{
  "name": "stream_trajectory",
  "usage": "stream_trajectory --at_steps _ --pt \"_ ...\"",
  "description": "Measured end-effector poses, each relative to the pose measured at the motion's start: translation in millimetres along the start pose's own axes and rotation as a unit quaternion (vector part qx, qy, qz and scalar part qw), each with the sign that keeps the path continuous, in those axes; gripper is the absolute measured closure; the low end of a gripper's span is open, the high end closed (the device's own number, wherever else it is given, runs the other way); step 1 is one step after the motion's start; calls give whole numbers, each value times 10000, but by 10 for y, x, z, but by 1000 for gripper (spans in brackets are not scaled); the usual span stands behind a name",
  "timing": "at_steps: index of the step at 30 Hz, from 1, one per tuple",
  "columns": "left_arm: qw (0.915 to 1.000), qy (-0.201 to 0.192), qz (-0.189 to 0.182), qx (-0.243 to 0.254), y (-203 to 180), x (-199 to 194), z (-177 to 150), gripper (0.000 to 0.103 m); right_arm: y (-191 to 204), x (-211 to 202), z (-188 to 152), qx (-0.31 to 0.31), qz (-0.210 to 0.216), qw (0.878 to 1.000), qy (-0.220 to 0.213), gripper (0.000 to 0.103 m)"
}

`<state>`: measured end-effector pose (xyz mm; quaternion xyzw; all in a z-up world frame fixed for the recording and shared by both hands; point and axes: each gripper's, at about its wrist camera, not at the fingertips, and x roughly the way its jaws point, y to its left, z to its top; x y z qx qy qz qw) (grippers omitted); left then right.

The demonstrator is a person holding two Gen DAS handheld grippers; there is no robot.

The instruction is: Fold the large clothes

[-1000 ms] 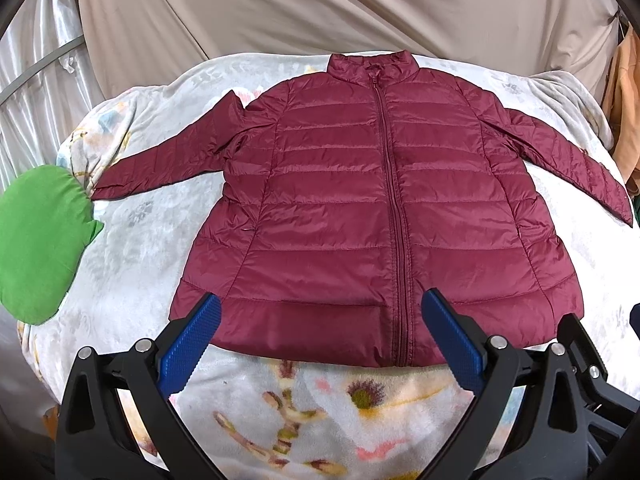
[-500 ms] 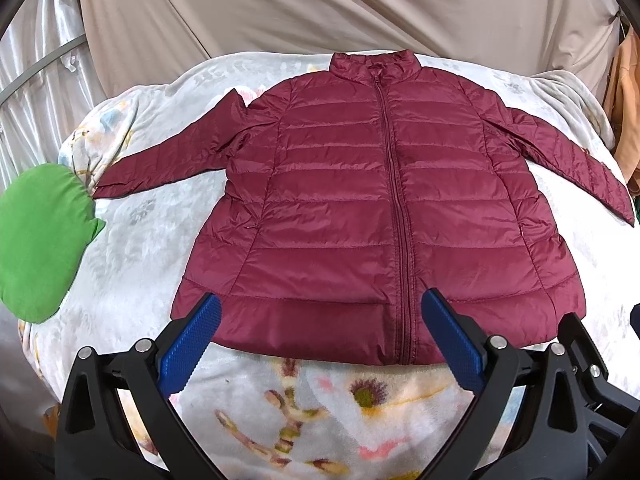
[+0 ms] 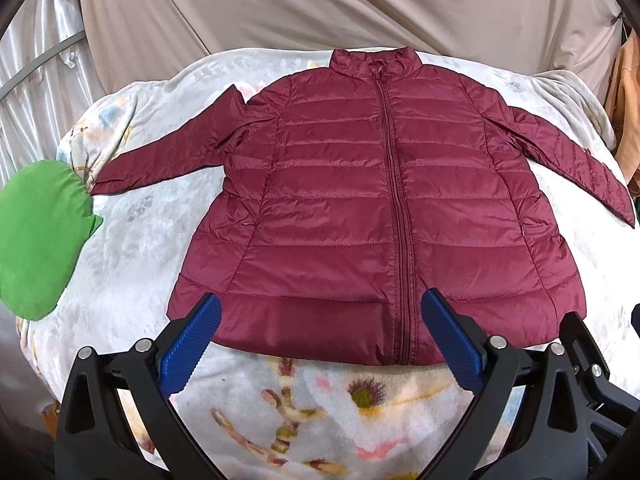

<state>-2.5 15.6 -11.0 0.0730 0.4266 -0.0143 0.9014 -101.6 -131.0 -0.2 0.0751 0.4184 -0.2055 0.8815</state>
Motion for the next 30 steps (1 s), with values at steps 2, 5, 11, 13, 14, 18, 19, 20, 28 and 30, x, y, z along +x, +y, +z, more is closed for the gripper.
stream_trajectory --at_steps 2,5,11,13,14,18,19,20,28,30 --pt "10000 4 5 5 7 1 -10 6 4 -1 3 0 0 10000 -2 6" --pt "10000 15 6 5 3 6 -15 6 -3 10 -6 8 -8 10000 13 6" --pt "10000 84 25 20 -57 68 13 6 -4 45 4 13 -23 10000 52 6" --pt "9999 109 28 24 -68 83 29 6 0 53 12 9 -29 10000 59 6" --pt "9999 116 31 27 -70 90 38 6 3 61 17 5 -34 10000 64 6" --pt "9998 194 3 29 -66 129 75 6 25 106 32 -1 3 9999 116 6" --pt "9998 214 -45 13 -58 141 89 6 16 134 38 -1 56 9999 146 6" --pt "9997 229 -75 -27 -41 154 104 6 -2 166 45 8 125 9998 180 6" --pt "9958 228 -70 -885 526 388 350 6 -1168 673 312 1193 56 9922 364 7" --pt "9936 236 -137 -1093 696 504 419 6 -1758 881 459 1764 -31 9837 356 7"
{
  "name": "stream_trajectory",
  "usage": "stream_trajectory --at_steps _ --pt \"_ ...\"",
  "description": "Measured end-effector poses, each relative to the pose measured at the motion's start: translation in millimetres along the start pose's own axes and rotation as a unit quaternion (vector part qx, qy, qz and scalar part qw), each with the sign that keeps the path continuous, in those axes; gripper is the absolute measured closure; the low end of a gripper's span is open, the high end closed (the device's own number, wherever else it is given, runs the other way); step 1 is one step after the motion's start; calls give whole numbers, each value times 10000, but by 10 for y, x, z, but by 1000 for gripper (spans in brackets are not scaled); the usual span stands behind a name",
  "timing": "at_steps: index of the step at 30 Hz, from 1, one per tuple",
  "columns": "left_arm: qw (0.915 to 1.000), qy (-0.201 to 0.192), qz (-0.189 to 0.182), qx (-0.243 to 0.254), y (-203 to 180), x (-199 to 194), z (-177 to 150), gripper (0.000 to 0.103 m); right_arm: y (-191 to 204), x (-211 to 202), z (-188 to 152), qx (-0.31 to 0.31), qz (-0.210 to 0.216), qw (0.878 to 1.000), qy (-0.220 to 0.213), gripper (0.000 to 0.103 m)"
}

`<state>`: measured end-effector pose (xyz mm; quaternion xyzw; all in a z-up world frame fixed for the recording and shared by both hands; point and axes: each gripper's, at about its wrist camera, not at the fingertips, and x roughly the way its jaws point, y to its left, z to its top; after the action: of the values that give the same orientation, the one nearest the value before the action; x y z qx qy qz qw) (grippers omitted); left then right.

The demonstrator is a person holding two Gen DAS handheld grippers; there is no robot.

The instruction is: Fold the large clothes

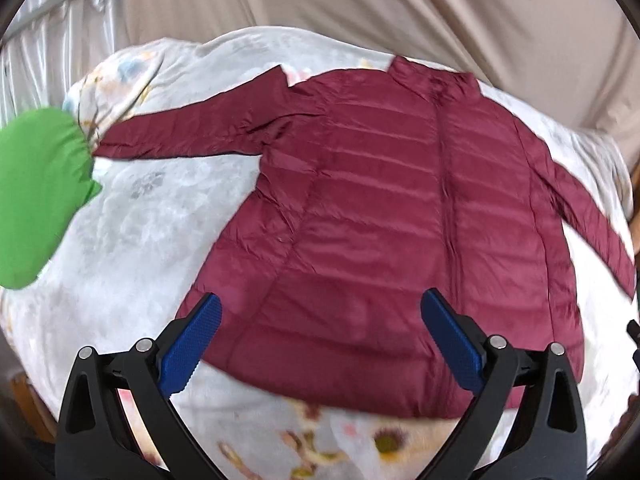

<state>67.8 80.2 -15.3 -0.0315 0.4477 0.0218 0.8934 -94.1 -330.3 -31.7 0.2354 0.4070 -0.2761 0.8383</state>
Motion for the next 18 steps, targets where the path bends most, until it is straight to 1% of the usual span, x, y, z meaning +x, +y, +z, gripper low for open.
stream_trajectory --at_steps 2,5,6,8,9,11,13,15,16,17,18 --pt "9995 -30 161 -251 149 116 92 6 -526 231 373 611 -66 9981 -72 6" --pt "9973 1 350 -648 339 307 195 6 -1115 568 787 1262 -93 9918 -170 6" --pt "9960 11 409 -798 395 380 227 6 -1368 725 957 1547 -90 9875 -280 6" --pt "9934 -13 523 -1021 474 493 282 6 -1723 999 1201 1989 -120 9790 -438 6" --pt "9916 -50 595 -1144 494 559 324 6 -1814 1102 1279 2126 -148 9760 -446 6" --pt "9904 -127 653 -1210 504 628 384 6 -1977 1314 1429 2347 -168 9707 -487 6" --pt "9905 -192 678 -1184 477 688 449 6 -2095 1570 1538 2596 -172 9646 -437 13" --pt "9911 -251 697 -1106 417 741 510 6 -2138 1721 1559 2818 -87 9585 -425 43" --pt "9916 -271 676 -1071 397 767 540 6 -2164 1768 1577 2909 -70 9558 -421 53" --pt "9919 -295 669 -1039 375 791 572 7 -2152 1824 1605 2969 -31 9539 -435 79" --pt "9924 -323 641 -998 349 817 608 8 -2100 1870 1658 3008 145 9524 -469 95"
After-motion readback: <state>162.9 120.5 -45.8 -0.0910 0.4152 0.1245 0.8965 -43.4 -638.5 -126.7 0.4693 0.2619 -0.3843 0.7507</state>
